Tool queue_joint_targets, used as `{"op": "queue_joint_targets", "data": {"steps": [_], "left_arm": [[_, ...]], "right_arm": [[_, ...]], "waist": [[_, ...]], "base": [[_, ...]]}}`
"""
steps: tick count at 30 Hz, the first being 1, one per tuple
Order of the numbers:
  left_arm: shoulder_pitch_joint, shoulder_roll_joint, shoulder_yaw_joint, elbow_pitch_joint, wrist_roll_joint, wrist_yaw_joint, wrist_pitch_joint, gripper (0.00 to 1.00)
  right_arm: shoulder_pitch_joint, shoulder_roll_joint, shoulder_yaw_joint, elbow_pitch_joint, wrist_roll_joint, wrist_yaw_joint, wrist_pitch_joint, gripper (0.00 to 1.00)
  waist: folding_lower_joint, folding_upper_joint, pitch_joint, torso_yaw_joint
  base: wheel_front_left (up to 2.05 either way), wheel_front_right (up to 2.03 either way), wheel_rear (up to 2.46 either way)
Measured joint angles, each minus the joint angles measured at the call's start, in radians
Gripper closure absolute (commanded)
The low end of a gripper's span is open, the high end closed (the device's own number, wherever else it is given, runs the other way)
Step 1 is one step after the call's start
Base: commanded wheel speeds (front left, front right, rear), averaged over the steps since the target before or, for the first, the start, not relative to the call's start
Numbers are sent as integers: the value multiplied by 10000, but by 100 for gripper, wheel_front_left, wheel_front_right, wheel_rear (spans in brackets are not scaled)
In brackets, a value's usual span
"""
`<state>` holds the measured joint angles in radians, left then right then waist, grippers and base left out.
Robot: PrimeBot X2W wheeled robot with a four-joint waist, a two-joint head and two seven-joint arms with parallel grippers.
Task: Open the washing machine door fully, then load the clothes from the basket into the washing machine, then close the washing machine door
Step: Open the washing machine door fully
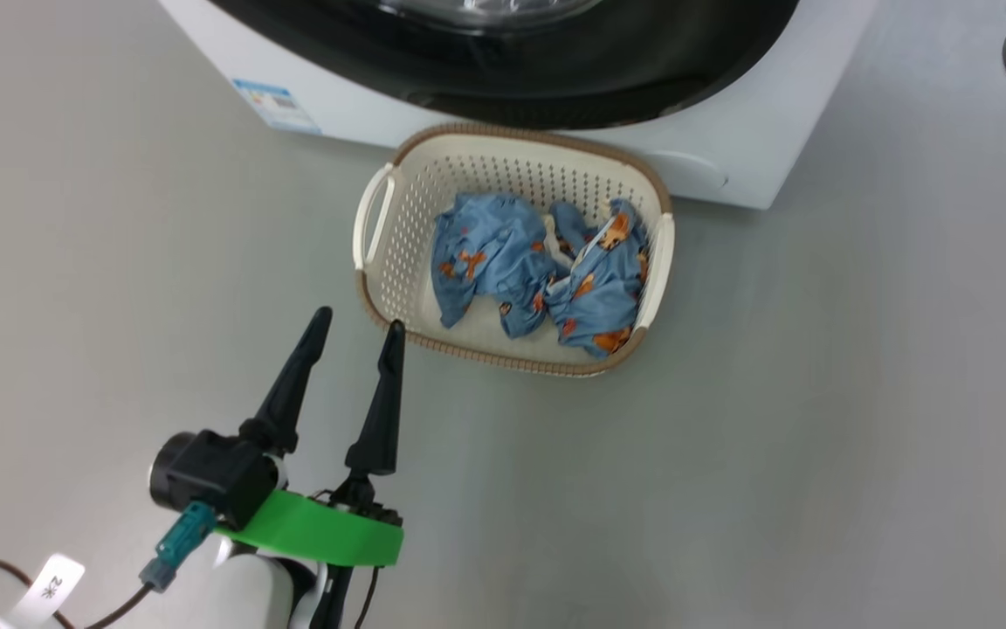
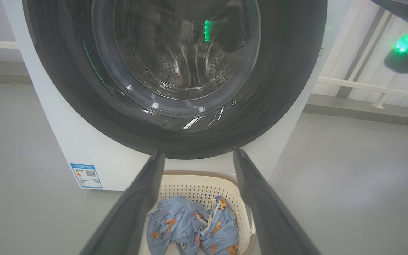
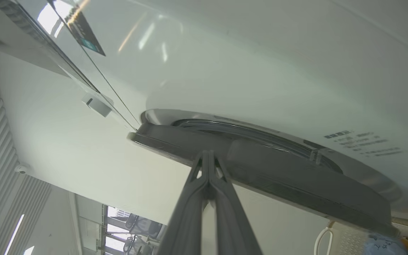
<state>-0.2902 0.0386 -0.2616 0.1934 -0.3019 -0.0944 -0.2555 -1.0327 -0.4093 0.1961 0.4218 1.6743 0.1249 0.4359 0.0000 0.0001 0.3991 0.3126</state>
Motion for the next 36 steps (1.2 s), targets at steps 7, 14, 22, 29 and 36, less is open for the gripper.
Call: {"op": "queue_joint_targets", "data": {"steps": [7,14,22,29,36], "left_arm": [[-411,-12,-345,-96,-176,92,0,0],[-654,-25,-520,-219,-328,165,0,0],[-859,-35,-706,-293,-435,265,0,0],[-996,-40,-828,-345,-579,343,0,0],[-994,-42,-851,-341,-610,353,0,0]], "right_arm": [[-886,-8,153,660,-221,0,943,100],[-1503,-4,240,957,-669,0,1101,100],[-1781,-10,274,1091,-809,0,1145,100],[-1949,-12,307,1095,-1089,0,1143,100],[-1893,2,571,1095,-1089,-2,1267,100]], "waist": [[0,0,685,320],[0,0,1176,571],[0,0,1546,815],[0,0,1669,900],[0,-1,1523,886]], "base": [[0,0,0],[0,0,0],[0,0,0],[0,0,0],[0,0,0]]}}
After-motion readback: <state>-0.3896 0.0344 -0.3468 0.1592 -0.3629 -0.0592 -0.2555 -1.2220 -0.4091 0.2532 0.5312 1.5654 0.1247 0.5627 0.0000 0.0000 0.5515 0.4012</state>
